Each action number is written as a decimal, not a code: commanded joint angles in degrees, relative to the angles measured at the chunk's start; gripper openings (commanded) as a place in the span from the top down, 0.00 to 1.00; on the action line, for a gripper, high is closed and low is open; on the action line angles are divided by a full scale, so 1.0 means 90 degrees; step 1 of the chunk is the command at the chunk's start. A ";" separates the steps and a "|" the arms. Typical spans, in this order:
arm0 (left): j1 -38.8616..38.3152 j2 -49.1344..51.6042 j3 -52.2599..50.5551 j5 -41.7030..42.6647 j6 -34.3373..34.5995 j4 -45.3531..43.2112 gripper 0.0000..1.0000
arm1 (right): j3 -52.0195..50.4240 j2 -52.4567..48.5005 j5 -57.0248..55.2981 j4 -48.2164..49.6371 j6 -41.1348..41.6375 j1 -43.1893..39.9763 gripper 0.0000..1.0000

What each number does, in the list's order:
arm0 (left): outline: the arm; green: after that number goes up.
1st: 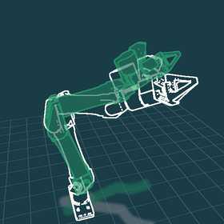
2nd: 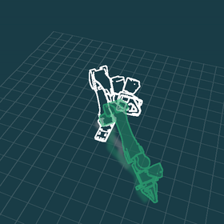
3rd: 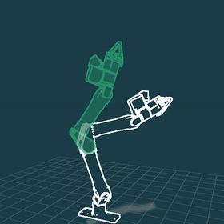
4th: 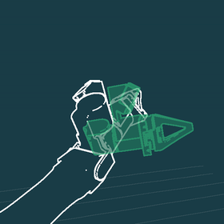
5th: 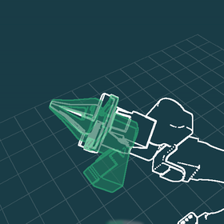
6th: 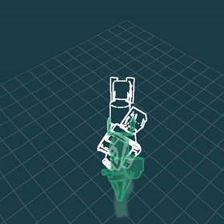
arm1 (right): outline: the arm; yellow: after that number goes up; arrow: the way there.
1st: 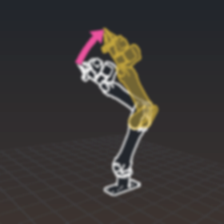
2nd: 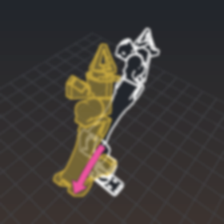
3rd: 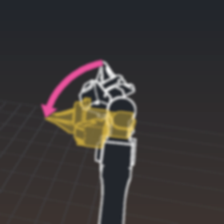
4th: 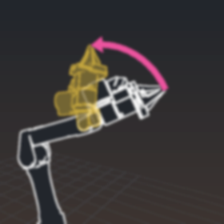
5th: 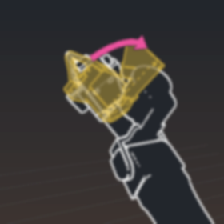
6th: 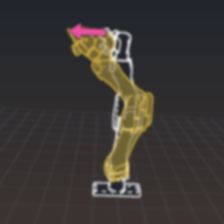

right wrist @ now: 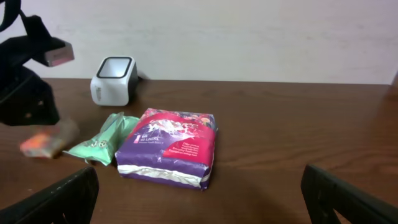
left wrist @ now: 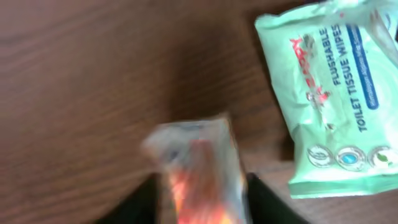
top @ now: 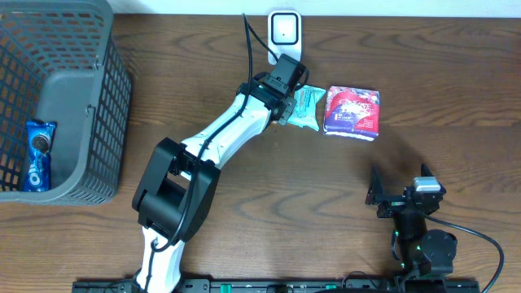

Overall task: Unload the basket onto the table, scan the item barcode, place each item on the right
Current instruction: 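Hold the tissue pack under the scanner, then place it left of the wipes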

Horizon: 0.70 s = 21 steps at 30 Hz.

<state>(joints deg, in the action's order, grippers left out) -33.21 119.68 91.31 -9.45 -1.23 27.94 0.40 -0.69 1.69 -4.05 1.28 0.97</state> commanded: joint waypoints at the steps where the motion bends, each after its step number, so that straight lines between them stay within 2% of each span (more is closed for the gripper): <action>1: 0.0087 -0.0073 0.0058 -0.0248 -0.0046 -0.0068 0.30 | -0.0010 0.0034 0.0017 -0.0024 0.0063 -0.0051 0.01; 6: 0.0192 -0.0287 0.0085 -0.0248 0.0058 -0.0066 0.29 | -0.0010 0.0034 0.0017 -0.0024 0.0063 -0.0051 0.01; 12: 0.0678 -0.1324 0.0085 -0.0248 0.0505 -0.0126 0.29 | -0.0010 0.0034 0.0017 -0.0024 0.0063 -0.0051 0.01; 17: 0.1661 -0.2596 0.0085 -0.0245 0.0578 -0.0289 0.30 | -0.0010 0.0034 0.0017 -0.0024 0.0063 -0.0051 0.01; 21: 0.2846 -0.3456 0.0085 -0.0243 0.0916 -0.0245 0.30 | -0.0010 0.0034 0.0017 -0.0027 0.0063 -0.0051 0.01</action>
<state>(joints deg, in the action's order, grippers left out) -14.26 93.08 91.55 -10.74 3.92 25.17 0.40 -0.69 1.69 -4.05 1.28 0.97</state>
